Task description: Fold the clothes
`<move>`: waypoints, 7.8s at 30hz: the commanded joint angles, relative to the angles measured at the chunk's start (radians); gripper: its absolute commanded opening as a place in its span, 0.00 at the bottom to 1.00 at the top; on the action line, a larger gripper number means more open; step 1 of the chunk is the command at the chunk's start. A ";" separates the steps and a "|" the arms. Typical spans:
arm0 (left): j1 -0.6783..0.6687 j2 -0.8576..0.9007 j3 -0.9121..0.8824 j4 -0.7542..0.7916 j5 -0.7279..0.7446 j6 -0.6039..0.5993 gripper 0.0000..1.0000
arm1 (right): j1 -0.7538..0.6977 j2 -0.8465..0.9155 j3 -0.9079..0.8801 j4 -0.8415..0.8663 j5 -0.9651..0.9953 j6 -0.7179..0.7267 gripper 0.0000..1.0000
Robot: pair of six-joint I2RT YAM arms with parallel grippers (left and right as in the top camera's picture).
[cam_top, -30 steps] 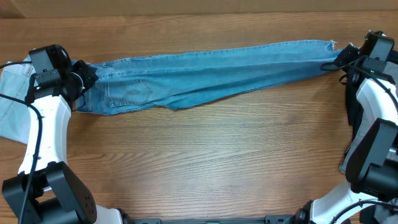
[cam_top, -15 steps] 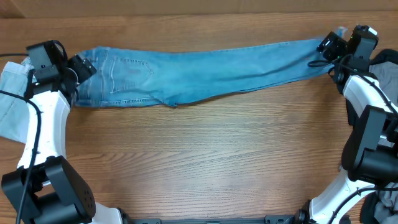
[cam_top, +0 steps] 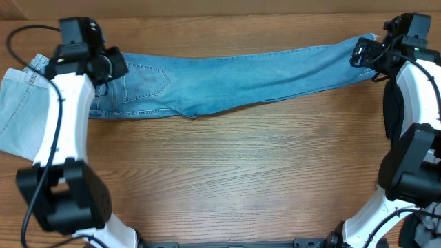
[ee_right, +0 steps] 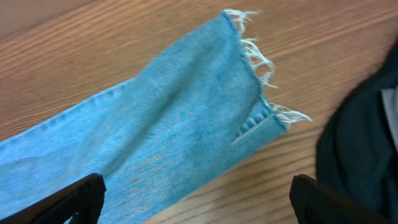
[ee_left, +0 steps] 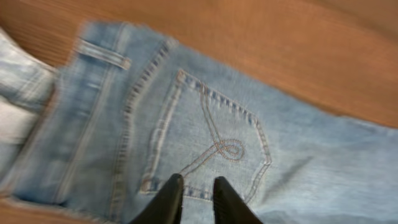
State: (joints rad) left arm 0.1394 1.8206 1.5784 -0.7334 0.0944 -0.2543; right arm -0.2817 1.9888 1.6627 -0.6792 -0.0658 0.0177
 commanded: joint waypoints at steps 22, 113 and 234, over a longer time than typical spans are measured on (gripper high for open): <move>-0.016 0.364 -0.008 0.159 -0.128 0.060 0.05 | -0.013 0.320 0.010 0.275 -0.010 -0.094 0.04; 0.209 0.449 0.119 0.426 0.374 0.416 0.59 | -0.132 0.319 0.010 -0.356 -0.014 0.106 0.04; 0.071 0.817 0.721 -0.328 0.029 0.272 0.39 | -0.090 0.289 0.248 -0.445 -0.045 0.176 0.11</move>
State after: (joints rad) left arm 0.1787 2.5813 2.3066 -1.0328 0.1963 0.0284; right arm -0.4164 2.3123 1.9068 -1.1114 -0.1905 0.1459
